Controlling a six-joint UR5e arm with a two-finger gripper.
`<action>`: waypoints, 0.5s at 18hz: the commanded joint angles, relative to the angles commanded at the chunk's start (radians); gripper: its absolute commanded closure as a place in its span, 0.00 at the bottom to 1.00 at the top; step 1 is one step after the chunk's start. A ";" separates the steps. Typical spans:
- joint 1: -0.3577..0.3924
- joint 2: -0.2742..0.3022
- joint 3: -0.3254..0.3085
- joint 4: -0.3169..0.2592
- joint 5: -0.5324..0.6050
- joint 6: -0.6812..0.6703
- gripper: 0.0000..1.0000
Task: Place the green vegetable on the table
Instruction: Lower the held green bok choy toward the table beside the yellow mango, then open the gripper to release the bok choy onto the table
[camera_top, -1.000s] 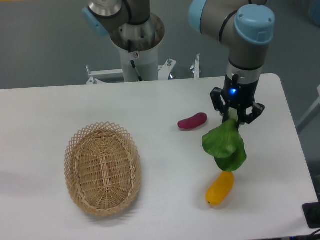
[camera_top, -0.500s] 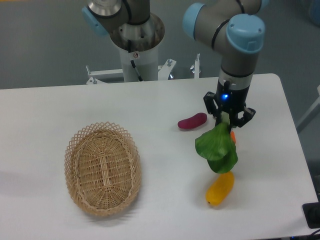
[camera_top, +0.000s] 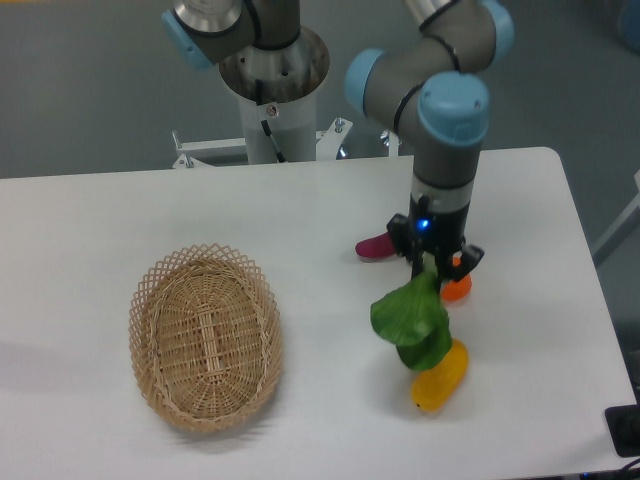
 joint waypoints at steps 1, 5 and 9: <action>-0.009 -0.015 0.005 0.005 0.014 0.023 0.56; -0.020 -0.046 -0.006 0.005 0.029 0.040 0.56; -0.035 -0.065 -0.009 0.005 0.031 0.036 0.55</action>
